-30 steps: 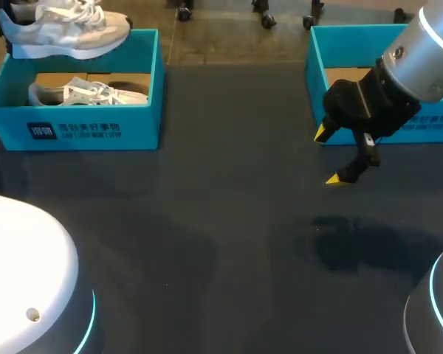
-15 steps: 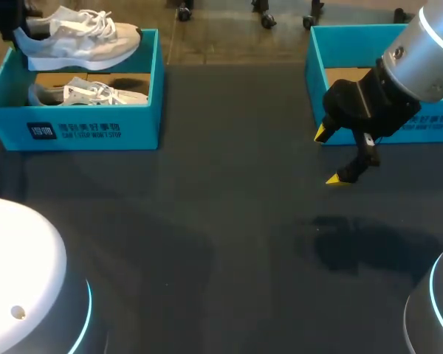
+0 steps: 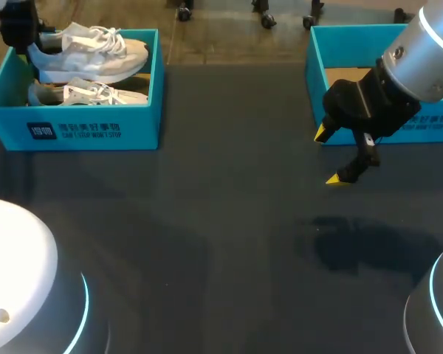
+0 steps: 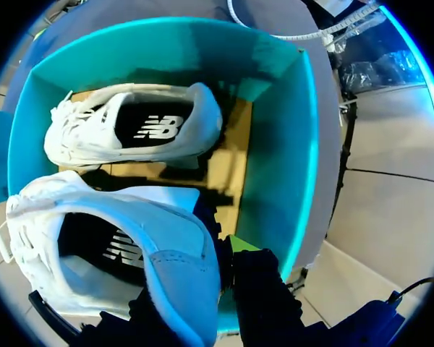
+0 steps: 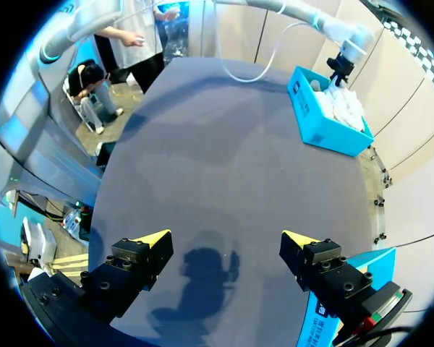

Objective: Take the shoe out of the shoebox, open the shoe tongue, remove and reinsert the insole, then place the shoe into the shoebox

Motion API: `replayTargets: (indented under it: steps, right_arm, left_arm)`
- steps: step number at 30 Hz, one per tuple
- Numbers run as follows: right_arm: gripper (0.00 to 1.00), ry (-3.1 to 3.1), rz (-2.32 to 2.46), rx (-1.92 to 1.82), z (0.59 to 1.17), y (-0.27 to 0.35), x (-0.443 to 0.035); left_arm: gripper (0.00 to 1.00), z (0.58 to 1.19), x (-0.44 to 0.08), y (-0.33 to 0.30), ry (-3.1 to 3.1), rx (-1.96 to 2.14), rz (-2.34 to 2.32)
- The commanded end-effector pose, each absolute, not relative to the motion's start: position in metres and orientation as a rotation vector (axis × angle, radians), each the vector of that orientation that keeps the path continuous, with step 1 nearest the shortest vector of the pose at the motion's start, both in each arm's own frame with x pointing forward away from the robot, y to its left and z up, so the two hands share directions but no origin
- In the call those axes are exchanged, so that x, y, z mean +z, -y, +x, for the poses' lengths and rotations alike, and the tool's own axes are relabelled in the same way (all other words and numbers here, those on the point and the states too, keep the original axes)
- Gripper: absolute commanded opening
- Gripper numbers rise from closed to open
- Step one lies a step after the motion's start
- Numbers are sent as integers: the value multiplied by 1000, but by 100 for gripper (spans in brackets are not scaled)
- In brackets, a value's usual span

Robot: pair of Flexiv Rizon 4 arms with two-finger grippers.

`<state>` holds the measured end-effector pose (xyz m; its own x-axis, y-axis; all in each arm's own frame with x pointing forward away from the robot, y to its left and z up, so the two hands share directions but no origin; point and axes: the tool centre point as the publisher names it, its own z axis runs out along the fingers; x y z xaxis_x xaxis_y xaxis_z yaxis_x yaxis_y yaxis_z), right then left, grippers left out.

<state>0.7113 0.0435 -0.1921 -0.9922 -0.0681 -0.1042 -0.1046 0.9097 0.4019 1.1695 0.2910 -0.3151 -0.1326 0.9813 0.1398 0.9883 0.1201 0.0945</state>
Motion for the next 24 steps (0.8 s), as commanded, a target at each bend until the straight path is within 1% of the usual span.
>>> replayTargets:
  steps: [1, 24]
  right_arm:
    - [100, -2985, -133, 632, 712, -45, -193]
    - [100, -2985, -133, 632, 712, -45, -193]
  left_arm:
    - [0, 1183, -333, -291, 2306, -234, -2031]
    - [0, 1183, -383, -305, 2250, -174, -1990]
